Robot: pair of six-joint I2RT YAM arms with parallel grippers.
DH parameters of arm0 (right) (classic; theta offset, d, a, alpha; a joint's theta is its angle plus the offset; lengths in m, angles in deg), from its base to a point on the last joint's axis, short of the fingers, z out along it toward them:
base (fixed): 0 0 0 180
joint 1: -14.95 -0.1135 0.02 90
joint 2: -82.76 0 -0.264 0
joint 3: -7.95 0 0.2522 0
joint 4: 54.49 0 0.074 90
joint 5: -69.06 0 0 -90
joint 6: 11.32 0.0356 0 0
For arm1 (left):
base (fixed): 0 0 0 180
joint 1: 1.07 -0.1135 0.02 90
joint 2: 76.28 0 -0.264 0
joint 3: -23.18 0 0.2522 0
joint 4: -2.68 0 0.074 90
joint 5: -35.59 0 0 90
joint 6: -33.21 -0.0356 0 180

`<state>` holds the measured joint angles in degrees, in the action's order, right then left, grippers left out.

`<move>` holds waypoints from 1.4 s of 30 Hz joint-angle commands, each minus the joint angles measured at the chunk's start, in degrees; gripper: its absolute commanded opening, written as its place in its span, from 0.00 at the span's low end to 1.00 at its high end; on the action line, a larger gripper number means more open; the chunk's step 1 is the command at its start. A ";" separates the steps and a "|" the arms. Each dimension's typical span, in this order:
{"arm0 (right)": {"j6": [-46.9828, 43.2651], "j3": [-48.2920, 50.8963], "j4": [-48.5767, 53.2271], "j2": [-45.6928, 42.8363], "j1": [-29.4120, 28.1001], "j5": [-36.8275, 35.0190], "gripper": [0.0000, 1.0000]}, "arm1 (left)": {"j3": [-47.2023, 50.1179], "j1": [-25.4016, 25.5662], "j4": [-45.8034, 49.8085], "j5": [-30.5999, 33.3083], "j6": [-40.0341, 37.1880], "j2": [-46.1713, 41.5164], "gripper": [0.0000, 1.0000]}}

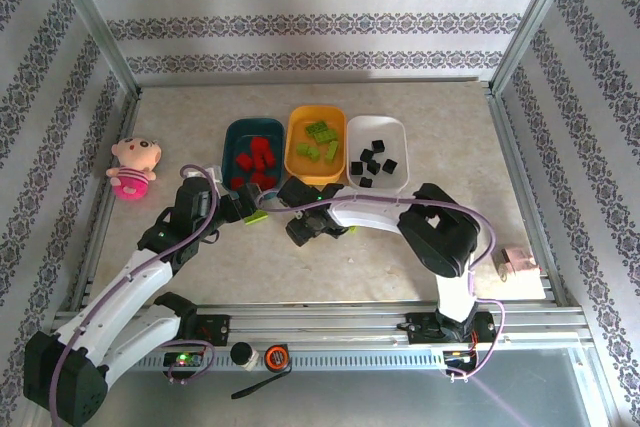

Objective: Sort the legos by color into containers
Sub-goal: Pick up the lego from the center of the table, then place the lego in the container.

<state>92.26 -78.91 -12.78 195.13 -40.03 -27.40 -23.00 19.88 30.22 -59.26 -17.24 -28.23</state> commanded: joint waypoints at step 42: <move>7.10 -15.49 -4.08 -1.31 19.66 8.30 0.26 | 1.07 0.41 -0.01 -2.68 -2.38 1.85 1.00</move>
<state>99.56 -90.74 -21.24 190.52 -20.14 -15.67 -21.41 19.88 30.18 -60.06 -17.45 -27.31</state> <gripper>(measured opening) 0.262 0.997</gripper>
